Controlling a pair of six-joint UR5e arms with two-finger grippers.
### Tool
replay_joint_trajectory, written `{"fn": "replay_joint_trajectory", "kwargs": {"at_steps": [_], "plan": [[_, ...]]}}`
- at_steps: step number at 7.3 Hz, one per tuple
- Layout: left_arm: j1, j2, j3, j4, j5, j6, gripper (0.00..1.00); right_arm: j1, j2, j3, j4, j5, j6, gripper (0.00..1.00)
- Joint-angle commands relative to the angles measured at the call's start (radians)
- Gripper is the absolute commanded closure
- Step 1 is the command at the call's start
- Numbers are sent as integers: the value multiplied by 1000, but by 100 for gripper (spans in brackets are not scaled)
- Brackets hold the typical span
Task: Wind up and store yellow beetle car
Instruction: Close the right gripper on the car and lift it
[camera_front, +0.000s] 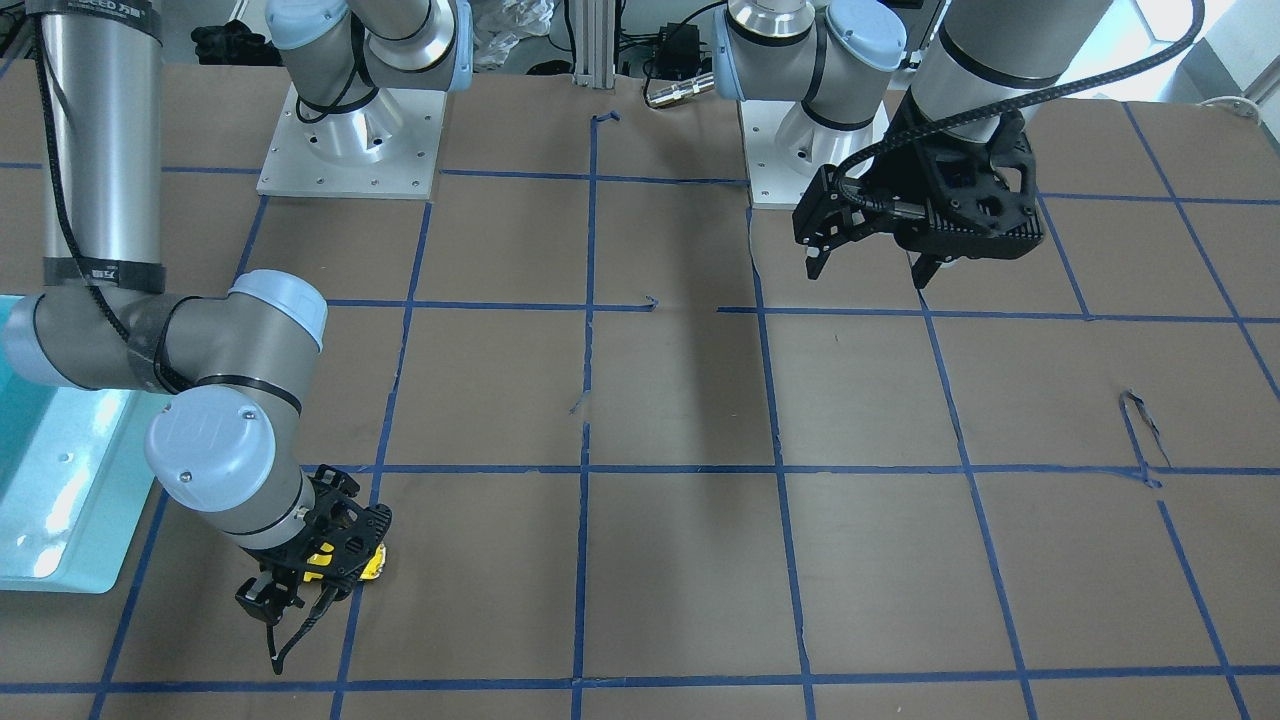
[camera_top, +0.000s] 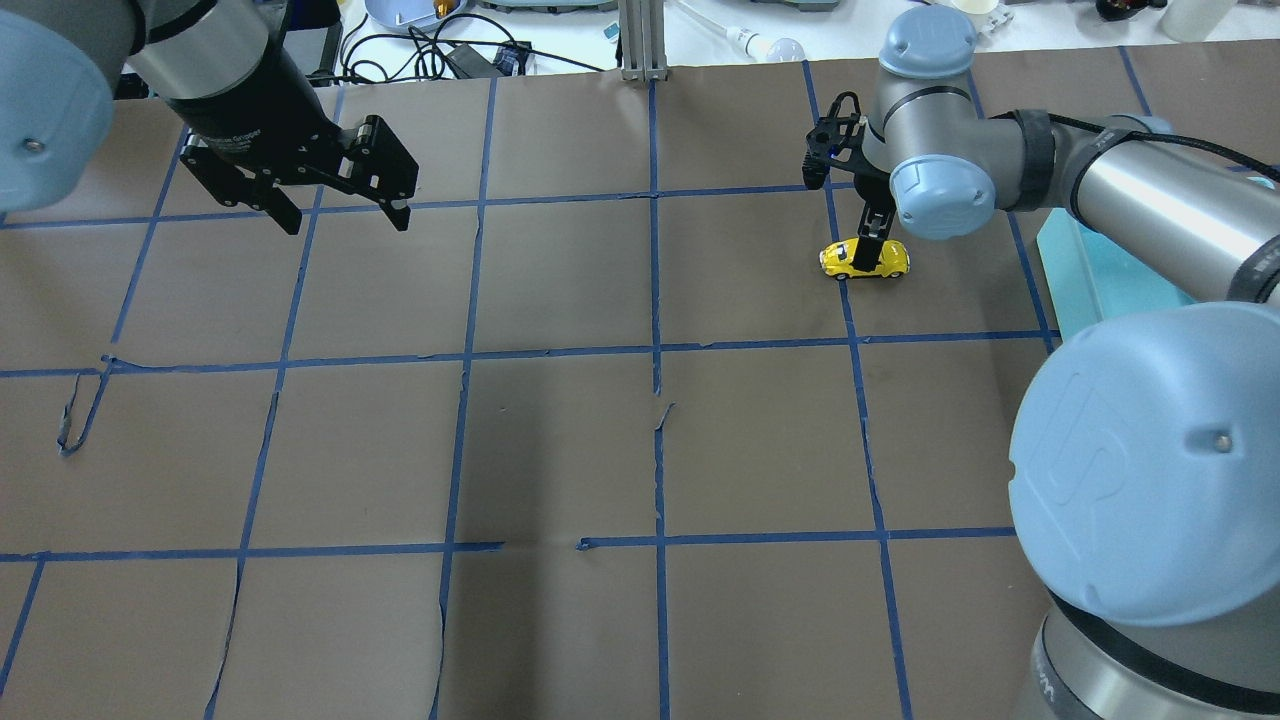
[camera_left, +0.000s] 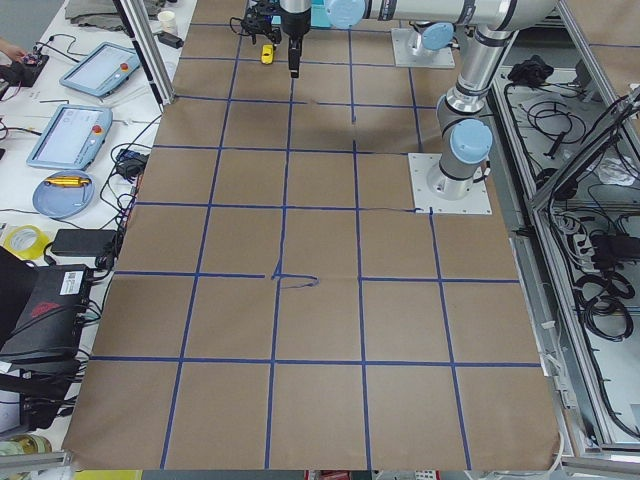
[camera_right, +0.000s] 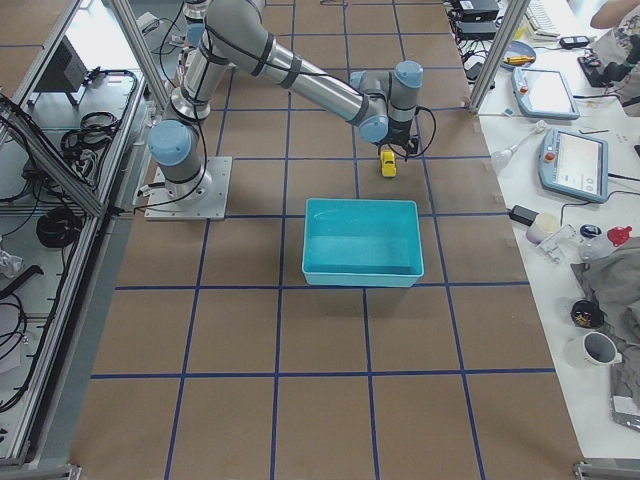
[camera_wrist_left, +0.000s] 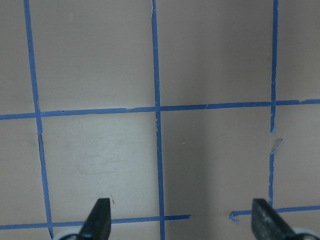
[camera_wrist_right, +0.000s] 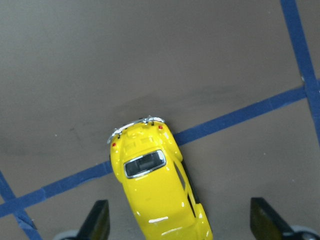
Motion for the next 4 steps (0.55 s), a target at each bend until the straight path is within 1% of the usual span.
{"fn": "replay_joint_trajectory", "kwargs": {"at_steps": [1,2,3,4], "plan": [[0,3,-1,-2,0,2,0,0,17,6,-1,7,-45,0],[0,3,-1,-5,-2,2,0,0,27,4,-1,8,-65,0],[0,3,-1,-5,-2,2,0,0,29,0,-1,8,-68,11],[2,3,-1,-5,-2,5,0,0,27,0,-1,8,-68,35]]}}
